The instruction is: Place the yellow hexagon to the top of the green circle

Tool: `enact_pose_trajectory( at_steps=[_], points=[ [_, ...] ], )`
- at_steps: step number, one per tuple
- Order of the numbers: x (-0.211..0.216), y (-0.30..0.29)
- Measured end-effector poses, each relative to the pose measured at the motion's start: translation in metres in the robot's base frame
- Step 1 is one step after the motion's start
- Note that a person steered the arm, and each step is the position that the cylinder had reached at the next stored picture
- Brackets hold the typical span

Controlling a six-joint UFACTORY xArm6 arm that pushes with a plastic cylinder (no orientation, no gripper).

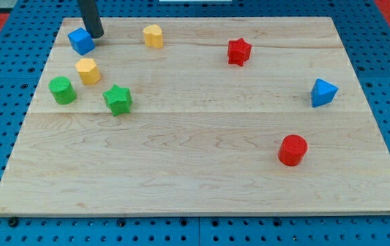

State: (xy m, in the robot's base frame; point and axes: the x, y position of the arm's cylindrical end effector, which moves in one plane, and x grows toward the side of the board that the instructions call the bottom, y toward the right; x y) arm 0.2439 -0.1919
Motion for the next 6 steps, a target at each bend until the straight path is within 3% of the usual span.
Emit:
enact_pose_trajectory(
  at_steps=[1,2,3,4,5,6],
  points=[
    [0.025,0.043],
    [0.073,0.057],
    [0.088,0.056],
    [0.128,0.012],
    [0.126,-0.028],
    [0.12,-0.032]
  ],
)
